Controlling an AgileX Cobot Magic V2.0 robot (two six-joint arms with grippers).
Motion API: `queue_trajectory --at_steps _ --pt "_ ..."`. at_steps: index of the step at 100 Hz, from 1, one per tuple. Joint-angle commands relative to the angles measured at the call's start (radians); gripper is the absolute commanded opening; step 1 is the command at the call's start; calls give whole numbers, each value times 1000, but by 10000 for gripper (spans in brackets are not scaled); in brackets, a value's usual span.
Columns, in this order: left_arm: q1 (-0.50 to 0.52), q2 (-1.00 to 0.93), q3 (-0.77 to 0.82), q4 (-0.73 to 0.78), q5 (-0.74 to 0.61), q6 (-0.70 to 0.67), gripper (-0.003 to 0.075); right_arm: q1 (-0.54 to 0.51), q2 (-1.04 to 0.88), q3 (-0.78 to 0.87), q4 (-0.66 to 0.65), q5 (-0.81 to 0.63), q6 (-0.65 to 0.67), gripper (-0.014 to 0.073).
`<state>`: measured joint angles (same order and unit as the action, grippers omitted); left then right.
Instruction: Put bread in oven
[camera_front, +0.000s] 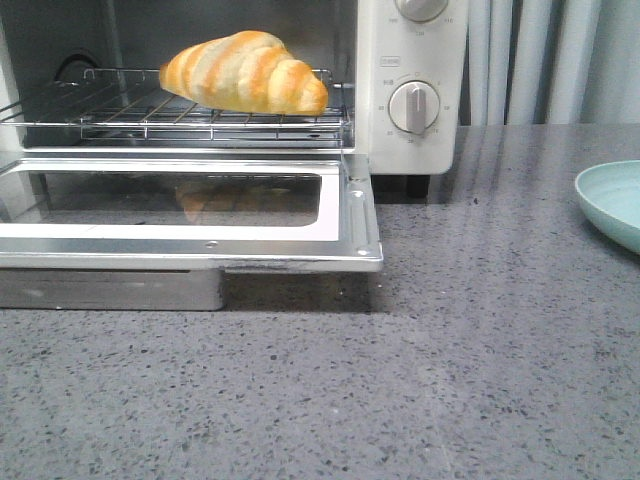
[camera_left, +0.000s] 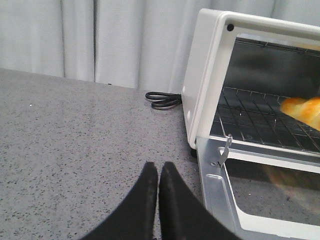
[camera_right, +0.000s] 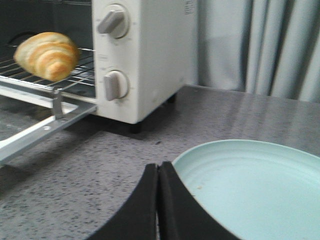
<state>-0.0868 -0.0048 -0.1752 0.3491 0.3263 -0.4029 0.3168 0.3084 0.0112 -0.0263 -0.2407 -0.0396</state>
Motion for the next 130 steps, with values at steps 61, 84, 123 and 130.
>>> queue_trajectory --at_steps 61,84,123,130 --pt "6 -27 -27 -1 -77 1 -21 -203 -238 10 4 292 -13 -76" --pt "6 -27 -27 -1 -75 1 -21 -209 -333 10 -6 488 -13 -76" --pt "6 -27 -27 -1 -75 1 -21 -378 -337 10 -18 549 -13 -76" --pt "6 -27 -27 -1 -75 1 -21 -380 -337 10 -19 550 -13 -76"
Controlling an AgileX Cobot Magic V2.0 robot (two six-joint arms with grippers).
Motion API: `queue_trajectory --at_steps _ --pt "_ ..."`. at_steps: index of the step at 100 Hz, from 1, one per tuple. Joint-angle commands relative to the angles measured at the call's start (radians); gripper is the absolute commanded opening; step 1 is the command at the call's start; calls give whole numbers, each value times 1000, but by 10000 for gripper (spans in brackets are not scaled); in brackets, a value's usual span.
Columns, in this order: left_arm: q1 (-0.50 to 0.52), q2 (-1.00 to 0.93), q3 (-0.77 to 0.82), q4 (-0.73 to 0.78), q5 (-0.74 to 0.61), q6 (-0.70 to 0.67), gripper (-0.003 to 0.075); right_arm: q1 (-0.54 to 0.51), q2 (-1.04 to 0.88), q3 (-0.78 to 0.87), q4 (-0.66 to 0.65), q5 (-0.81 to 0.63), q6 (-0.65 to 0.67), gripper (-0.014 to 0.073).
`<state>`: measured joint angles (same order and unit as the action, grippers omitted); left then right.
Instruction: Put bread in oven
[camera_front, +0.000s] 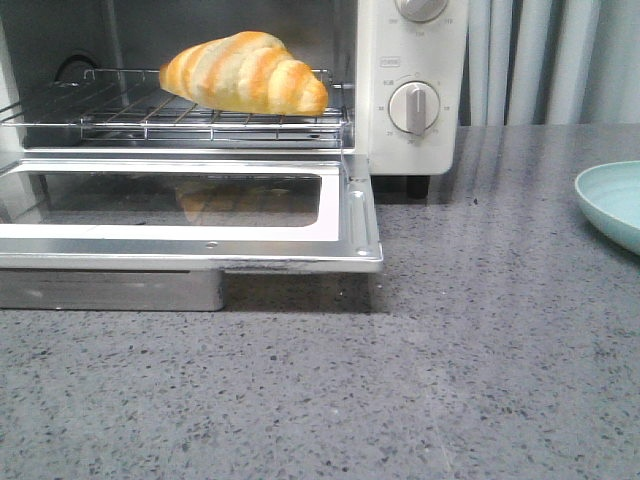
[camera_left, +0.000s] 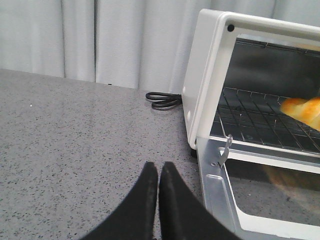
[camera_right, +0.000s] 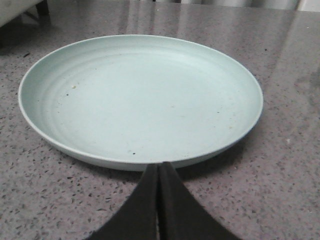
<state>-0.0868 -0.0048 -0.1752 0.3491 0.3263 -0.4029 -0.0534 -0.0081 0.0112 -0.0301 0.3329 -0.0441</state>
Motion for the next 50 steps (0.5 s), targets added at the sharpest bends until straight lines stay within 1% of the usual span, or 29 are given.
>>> queue_trajectory --at_steps 1,50 --pt "6 -27 -27 -1 -75 1 -21 -10 -20 10 -18 -24 -9 -76" --pt "6 -27 -27 -1 -75 1 -21 -19 -20 10 -29 -22 -9 -76"
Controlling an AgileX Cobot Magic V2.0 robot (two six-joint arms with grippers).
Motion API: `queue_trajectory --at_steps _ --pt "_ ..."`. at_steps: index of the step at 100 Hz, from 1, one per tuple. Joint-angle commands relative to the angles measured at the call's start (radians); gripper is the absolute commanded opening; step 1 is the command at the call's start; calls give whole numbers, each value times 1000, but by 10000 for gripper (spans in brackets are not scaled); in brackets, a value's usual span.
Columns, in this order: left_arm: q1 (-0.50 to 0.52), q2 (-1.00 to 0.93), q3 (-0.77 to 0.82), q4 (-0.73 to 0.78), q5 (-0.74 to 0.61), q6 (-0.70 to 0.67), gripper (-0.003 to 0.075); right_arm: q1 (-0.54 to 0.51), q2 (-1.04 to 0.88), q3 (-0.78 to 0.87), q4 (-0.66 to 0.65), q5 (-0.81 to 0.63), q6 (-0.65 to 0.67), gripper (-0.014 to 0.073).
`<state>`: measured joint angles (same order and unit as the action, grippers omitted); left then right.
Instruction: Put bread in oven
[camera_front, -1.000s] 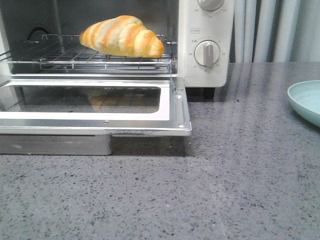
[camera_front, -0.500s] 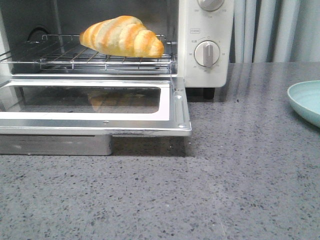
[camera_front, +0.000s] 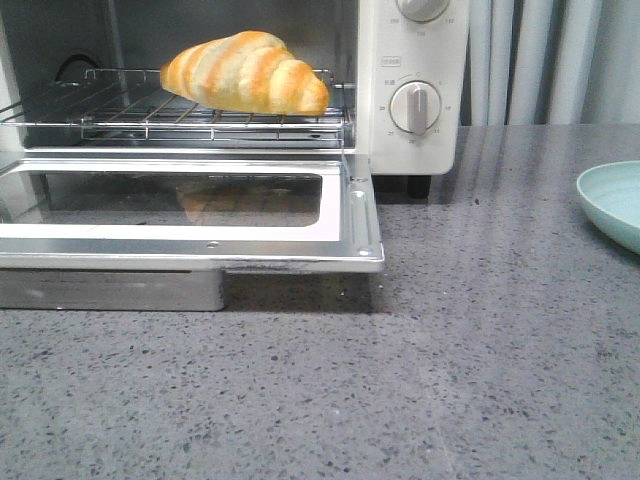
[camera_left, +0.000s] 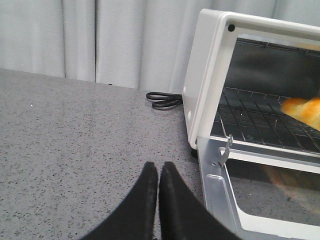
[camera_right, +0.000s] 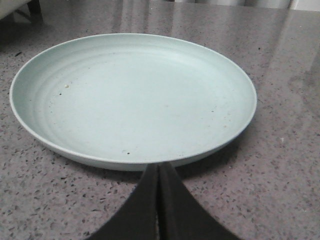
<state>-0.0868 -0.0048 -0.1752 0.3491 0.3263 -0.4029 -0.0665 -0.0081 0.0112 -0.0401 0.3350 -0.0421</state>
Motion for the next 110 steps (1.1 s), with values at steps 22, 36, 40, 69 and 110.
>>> queue_trajectory --at_steps 22,36,40,69,110 --pt "6 -27 -27 -1 -75 1 -21 -6 -20 10 -19 -24 -11 -76" --pt "6 -27 -27 -1 -75 1 -21 -6 -20 10 -19 -24 -11 -76" --pt "6 -27 -27 -1 -75 1 -21 -6 -20 10 -19 -24 -11 -76" --pt "6 -27 -27 -1 -75 1 -21 -6 -20 10 -19 -24 -11 -76" --pt "6 -29 119 -349 -116 360 -21 -6 -20 10 -19 -24 -11 -76"
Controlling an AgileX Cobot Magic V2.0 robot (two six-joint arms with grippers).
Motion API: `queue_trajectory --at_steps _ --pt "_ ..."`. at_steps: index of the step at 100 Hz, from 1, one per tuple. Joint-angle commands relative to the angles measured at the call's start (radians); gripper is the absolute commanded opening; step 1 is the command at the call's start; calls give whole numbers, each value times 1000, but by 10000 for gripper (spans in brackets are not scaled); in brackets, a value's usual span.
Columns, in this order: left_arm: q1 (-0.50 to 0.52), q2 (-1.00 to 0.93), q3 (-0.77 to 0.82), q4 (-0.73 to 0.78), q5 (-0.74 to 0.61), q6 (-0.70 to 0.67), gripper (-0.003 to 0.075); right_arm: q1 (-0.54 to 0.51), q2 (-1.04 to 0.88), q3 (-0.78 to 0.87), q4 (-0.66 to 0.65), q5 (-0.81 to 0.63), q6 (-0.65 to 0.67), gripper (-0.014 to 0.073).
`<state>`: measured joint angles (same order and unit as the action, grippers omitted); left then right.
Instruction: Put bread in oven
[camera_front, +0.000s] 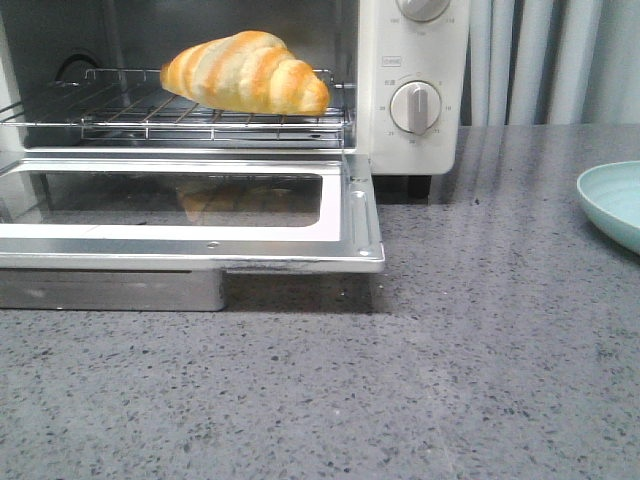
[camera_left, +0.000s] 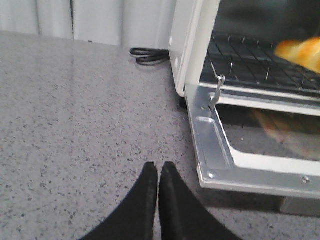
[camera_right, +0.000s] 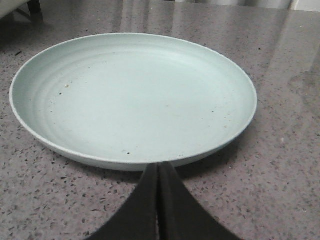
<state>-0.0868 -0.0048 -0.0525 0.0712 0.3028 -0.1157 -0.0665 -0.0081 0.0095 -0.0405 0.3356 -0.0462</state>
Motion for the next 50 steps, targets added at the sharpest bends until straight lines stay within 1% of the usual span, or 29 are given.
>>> queue_trajectory --at_steps 1,17,22,40,50 --pt "6 -29 2 -71 -92 76 -21 -6 -20 12 -19 -24 -6 -76" --pt "6 -29 79 -96 -103 79 -21 -6 -20 12 -19 -24 -6 -76" --pt "6 -29 76 -97 -59 85 -21 -6 -20 12 -19 -24 -6 -76" --pt "6 -29 76 -134 -51 235 -21 -6 -20 12 -19 -24 -6 -76" --pt "6 -29 76 -136 -20 240 -21 -6 -20 12 -19 -24 -6 -76"
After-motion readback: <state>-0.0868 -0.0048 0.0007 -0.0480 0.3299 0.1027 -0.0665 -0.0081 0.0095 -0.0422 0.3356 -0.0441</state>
